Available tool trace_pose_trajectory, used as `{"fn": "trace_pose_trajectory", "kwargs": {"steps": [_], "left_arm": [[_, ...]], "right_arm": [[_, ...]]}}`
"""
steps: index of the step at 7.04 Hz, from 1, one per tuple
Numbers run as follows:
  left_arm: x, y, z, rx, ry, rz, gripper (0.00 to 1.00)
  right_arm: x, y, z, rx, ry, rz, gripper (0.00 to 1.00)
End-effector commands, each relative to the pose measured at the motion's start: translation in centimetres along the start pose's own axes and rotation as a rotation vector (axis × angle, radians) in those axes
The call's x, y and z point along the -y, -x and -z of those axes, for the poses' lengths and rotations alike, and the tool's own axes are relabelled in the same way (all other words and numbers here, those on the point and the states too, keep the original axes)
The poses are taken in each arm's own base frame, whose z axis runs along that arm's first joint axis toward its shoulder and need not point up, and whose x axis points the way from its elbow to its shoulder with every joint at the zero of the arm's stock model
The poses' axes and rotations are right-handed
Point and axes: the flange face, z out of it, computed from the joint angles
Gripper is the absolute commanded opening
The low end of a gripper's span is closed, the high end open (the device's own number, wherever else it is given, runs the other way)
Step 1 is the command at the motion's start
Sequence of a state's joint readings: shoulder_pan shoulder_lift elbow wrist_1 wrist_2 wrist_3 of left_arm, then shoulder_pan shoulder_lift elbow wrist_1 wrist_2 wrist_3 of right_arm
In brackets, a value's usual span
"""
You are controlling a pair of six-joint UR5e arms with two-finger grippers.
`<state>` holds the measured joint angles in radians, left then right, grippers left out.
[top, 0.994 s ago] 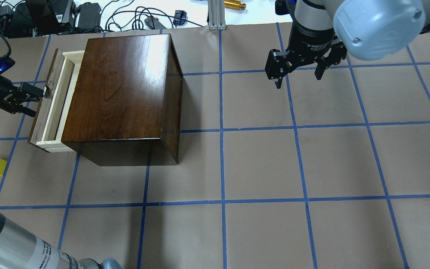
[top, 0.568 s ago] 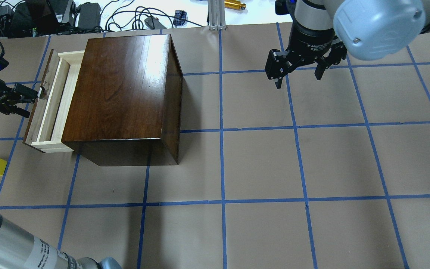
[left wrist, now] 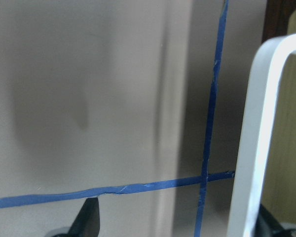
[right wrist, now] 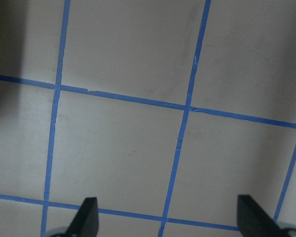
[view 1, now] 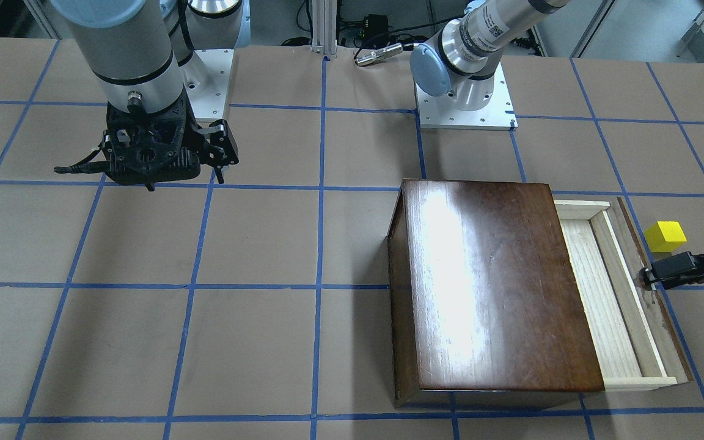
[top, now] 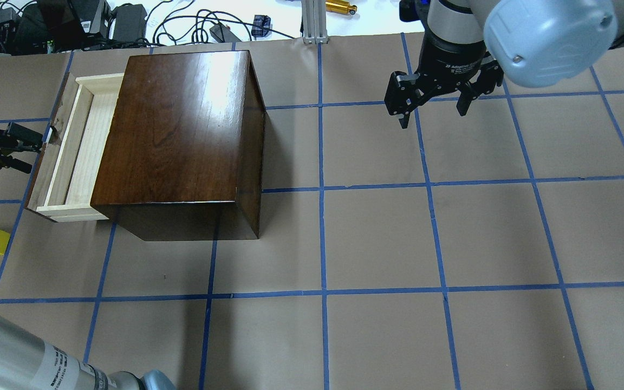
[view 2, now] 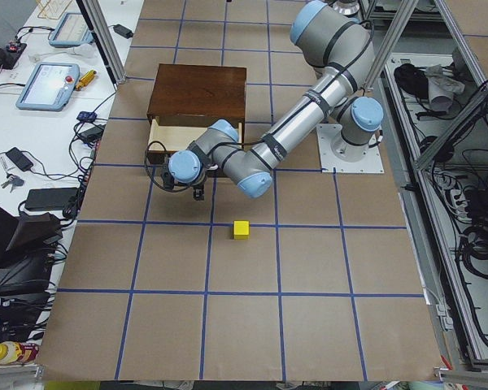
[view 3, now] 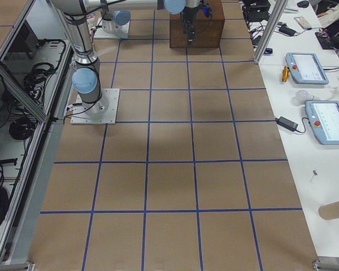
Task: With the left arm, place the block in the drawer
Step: 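Release the handle and raise the left gripper away from the drawer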
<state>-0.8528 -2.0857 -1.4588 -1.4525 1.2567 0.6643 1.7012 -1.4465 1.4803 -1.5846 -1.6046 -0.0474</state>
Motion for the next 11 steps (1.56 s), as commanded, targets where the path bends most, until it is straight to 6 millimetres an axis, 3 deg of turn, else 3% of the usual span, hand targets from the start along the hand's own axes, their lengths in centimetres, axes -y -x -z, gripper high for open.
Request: {"fn": "trace_pose_trajectory", "kwargs": {"steps": [1, 3, 5, 7, 8, 9, 11], "left_arm": [[-0.4, -0.8, 1.9, 0.040, -0.010, -0.009, 1.00], [-2.0, -4.0, 6.9, 0.100, -0.045, -0.030, 1.00], [-6.7, -9.7, 13.6, 0.158, -0.048, -0.037, 1.00], [-11.3, -15.7, 16.8, 0.156, -0.036, -0.042, 1.00], [-12.3, -17.2, 16.4, 0.189, -0.013, -0.055, 1.00], [-12.2, -20.5, 15.7, 0.227, -0.002, -0.020, 1.00], [-11.1, -29.2, 12.3, 0.255, 0.016, 0.046, 1.00]], "right_arm": [[0.0, 0.0, 0.0, 0.000, 0.000, -0.001, 1.00], [0.0, 0.0, 0.0, 0.000, 0.000, -0.001, 1.00], [0.0, 0.0, 0.0, 0.000, 0.000, -0.001, 1.00], [0.0, 0.0, 0.0, 0.000, 0.000, -0.001, 1.00], [0.0, 0.0, 0.0, 0.000, 0.000, 0.000, 1.00], [0.0, 0.0, 0.0, 0.000, 0.000, -0.001, 1.00], [0.0, 0.0, 0.0, 0.000, 0.000, -0.001, 1.00]]}}
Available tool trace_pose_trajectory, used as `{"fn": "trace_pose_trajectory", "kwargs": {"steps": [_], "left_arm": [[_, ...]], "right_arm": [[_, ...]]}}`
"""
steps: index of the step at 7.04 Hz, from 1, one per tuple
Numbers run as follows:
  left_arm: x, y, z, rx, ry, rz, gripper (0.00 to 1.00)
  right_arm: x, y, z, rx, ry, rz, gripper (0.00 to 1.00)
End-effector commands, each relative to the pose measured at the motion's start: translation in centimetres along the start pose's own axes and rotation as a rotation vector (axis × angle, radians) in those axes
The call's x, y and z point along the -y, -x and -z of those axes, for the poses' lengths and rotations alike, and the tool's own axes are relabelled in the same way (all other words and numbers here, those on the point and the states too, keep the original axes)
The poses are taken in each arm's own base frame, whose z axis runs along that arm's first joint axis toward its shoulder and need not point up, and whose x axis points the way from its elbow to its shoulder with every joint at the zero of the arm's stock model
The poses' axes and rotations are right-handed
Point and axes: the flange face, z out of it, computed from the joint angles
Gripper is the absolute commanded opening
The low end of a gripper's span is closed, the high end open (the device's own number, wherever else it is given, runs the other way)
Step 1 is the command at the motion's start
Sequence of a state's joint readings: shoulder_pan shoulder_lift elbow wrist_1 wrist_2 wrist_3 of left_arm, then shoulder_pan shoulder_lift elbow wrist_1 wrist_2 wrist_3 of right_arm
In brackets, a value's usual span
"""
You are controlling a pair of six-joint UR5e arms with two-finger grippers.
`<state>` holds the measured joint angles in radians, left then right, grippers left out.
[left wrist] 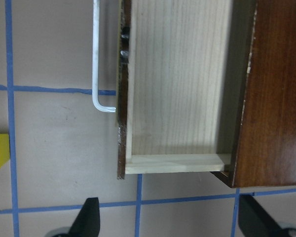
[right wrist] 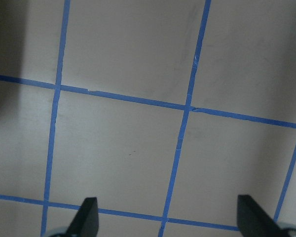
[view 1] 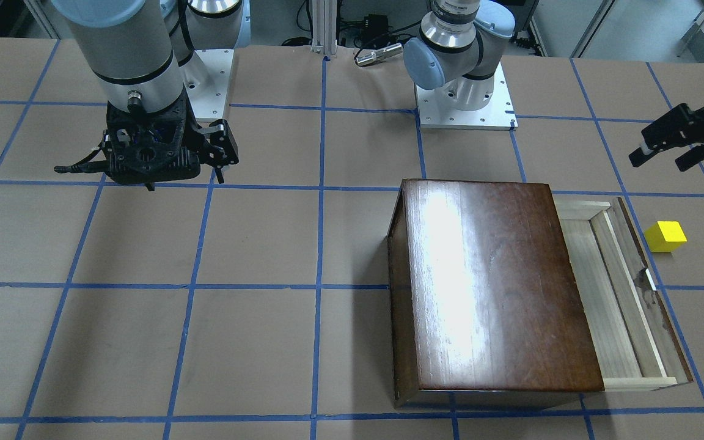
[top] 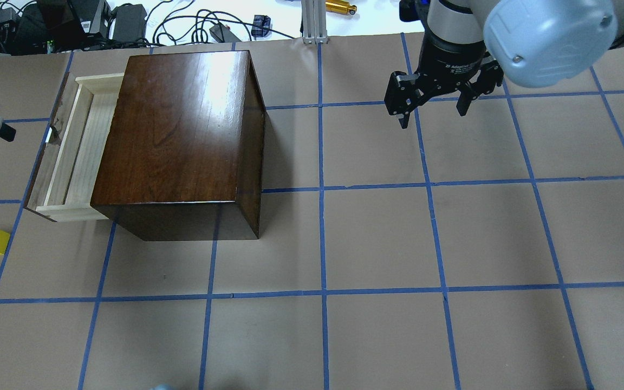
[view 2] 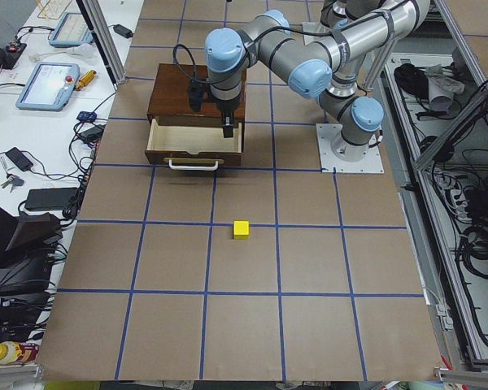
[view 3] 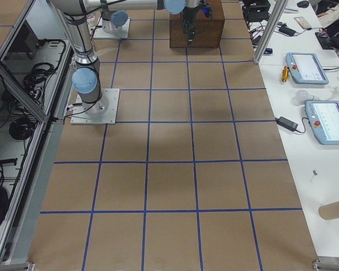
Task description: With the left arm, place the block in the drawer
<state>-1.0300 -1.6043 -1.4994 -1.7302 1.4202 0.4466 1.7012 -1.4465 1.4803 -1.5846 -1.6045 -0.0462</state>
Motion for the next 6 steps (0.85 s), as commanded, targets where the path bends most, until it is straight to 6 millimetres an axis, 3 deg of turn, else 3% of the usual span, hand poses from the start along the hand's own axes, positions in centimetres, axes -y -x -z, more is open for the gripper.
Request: {"fn": "trace_pose_trajectory", "kwargs": {"steps": [1, 2, 4, 6], "left_arm": [[0.8, -9.3, -1.7, 0.079, 0.028, 0.054, 1.00], [1.4, -13.6, -2.5, 0.124, -0.016, 0.028, 1.00], [0.8, -19.6, -4.1, 0.141, -0.019, 0.019, 1.00], [1.2, -21.6, -5.1, 0.141, -0.094, -0.029, 1.00]], "right_arm": [[0.0, 0.0, 0.0, 0.002, 0.000, 0.001, 1.00], [0.0, 0.0, 0.0, 0.000, 0.000, 0.000, 1.00], [0.0, 0.0, 0.0, 0.000, 0.000, 0.001, 1.00], [0.0, 0.0, 0.0, 0.000, 0.000, 0.000, 1.00]]}}
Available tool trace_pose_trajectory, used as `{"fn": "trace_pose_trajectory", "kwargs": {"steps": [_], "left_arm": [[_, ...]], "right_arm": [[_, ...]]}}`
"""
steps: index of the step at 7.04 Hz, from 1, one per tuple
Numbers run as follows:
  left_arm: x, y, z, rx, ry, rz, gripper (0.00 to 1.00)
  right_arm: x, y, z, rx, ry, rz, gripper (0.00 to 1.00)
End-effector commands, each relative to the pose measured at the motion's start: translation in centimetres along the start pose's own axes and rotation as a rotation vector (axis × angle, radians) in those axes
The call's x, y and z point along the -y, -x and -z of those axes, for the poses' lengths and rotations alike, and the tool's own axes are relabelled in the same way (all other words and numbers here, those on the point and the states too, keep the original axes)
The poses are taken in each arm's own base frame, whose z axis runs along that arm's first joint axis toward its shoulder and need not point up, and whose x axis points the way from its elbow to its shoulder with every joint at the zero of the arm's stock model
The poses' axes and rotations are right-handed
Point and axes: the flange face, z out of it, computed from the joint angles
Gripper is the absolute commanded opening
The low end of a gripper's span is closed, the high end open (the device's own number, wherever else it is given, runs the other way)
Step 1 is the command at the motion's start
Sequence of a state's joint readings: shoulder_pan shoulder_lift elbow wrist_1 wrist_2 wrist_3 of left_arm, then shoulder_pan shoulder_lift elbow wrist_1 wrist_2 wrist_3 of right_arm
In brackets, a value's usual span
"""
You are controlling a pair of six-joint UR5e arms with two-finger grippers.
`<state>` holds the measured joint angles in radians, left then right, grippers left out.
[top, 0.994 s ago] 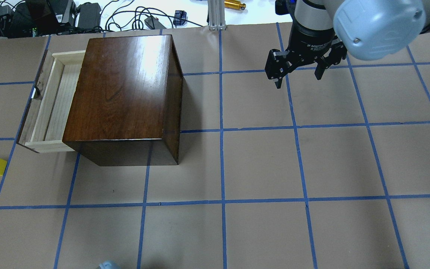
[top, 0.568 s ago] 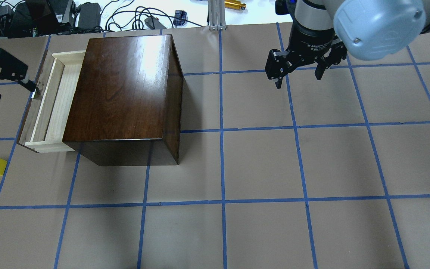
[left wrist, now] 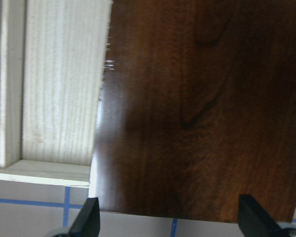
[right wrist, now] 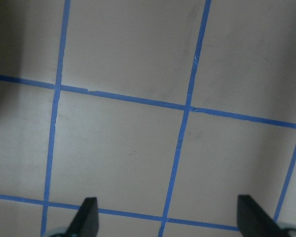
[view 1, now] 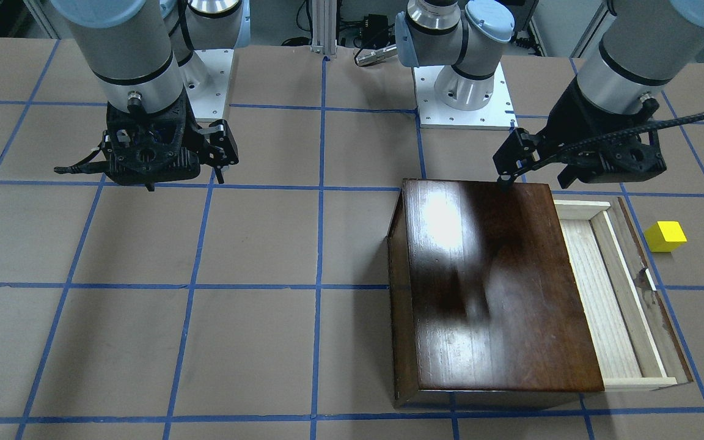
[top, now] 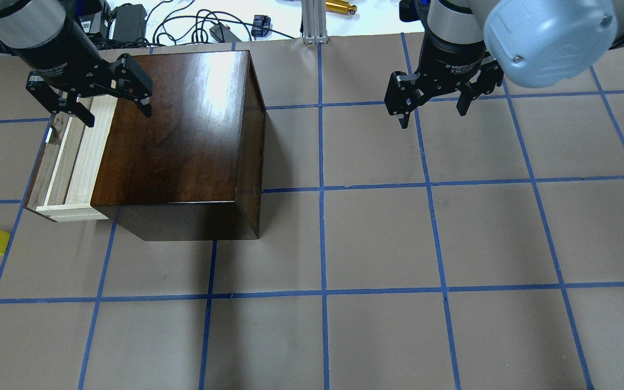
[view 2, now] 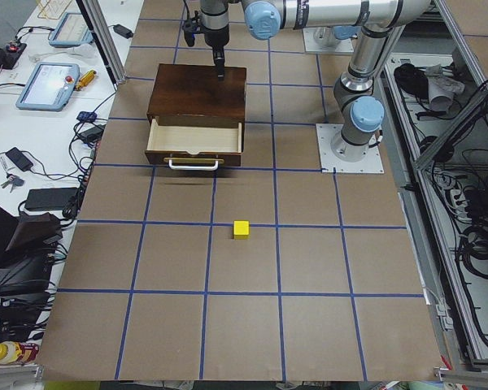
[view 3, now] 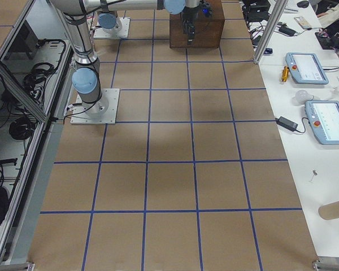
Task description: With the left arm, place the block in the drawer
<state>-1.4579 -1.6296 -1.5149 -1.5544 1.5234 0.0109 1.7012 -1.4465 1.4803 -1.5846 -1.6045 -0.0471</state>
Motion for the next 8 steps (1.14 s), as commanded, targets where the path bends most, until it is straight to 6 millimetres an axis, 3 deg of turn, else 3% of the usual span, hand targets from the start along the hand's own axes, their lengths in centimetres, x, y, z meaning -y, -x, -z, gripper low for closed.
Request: {"fn": "trace_pose_trajectory", "kwargs": {"steps": [1, 2, 8], "left_arm": [[0.5, -1.4, -0.8, 0.001, -0.084, -0.067, 1.00], [0.5, -1.4, -0.6, 0.004, -0.089, -0.132, 1.00], [-0.7, -1.8, 0.4, 0.052, -0.034, -0.118, 1.00]], "right_arm": [[0.0, 0.0, 0.0, 0.001, 0.000, 0.001, 1.00], [0.0, 0.0, 0.0, 0.000, 0.000, 0.001, 1.00], [0.0, 0.0, 0.0, 0.000, 0.000, 0.001, 1.00]]}}
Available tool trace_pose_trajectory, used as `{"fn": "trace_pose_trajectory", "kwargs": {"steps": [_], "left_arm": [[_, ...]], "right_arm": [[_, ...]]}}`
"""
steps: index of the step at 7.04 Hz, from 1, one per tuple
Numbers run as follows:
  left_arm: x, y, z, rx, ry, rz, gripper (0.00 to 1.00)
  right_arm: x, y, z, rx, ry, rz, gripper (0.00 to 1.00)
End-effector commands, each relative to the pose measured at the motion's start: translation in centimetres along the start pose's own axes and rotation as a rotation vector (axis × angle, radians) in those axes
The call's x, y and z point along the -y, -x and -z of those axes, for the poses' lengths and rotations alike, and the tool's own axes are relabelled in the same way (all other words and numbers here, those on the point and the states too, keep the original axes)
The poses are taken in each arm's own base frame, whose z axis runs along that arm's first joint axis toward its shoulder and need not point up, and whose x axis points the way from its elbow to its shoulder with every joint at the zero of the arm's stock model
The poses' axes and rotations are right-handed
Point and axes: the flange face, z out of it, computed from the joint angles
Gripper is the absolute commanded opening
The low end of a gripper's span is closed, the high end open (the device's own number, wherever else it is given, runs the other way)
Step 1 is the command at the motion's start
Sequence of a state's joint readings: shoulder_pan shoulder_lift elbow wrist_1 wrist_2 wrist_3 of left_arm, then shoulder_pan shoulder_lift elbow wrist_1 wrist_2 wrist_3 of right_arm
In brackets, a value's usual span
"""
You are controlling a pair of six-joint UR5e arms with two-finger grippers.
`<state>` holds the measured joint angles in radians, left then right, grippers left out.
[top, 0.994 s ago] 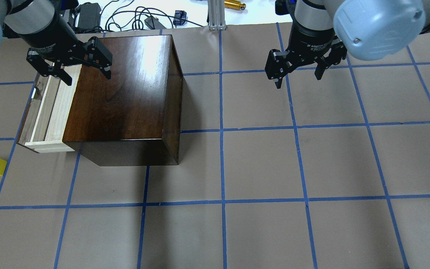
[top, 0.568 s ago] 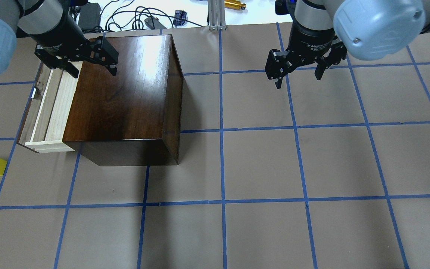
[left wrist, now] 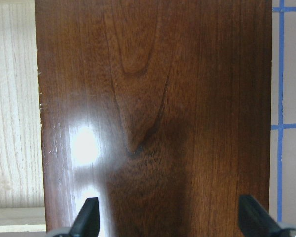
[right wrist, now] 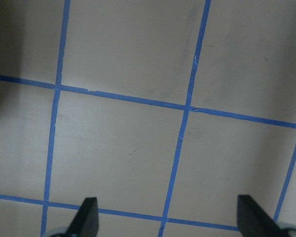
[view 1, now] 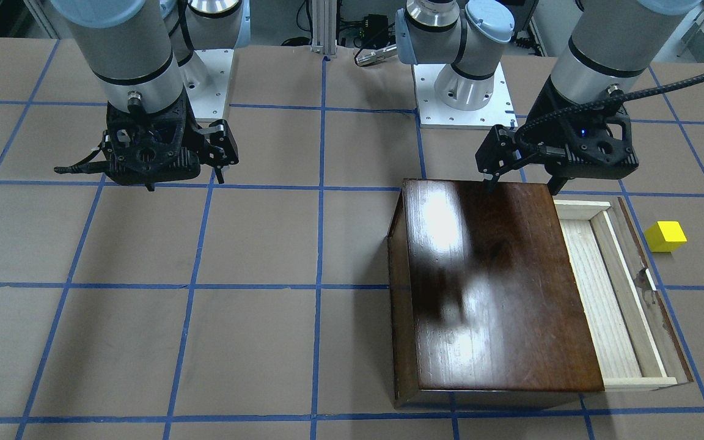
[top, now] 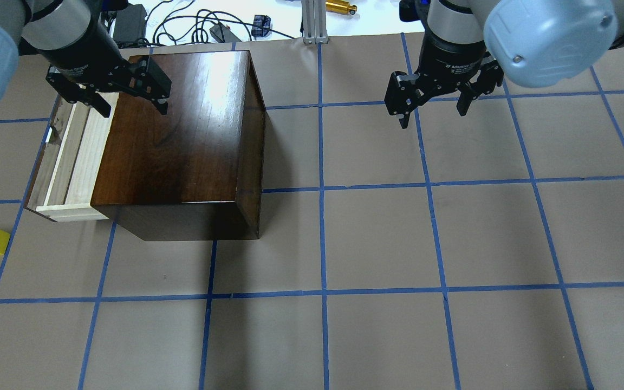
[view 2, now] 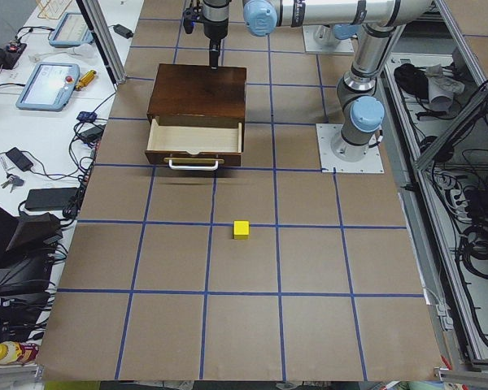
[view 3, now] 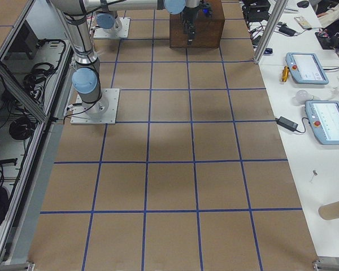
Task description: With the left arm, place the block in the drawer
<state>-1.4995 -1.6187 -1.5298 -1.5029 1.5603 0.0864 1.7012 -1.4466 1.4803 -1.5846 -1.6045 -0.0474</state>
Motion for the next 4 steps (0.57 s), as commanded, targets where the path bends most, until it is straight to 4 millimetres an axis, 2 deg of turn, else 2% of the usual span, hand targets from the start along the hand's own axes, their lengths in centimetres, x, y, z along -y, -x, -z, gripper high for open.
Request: {"fn": "trace_pose_trajectory", "kwargs": {"steps": [1, 4], "left_arm": [[-0.03, 0.01, 0.03, 0.012, 0.013, 0.000, 1.00], [0.01, 0.68, 0.22, 0.017, 0.007, -0.008, 1.00]], "right_arm": [[0.00, 0.00, 0.00, 0.000, 0.000, 0.000, 1.00], [0.00, 0.00, 0.00, 0.000, 0.000, -0.001, 1.00]]}}
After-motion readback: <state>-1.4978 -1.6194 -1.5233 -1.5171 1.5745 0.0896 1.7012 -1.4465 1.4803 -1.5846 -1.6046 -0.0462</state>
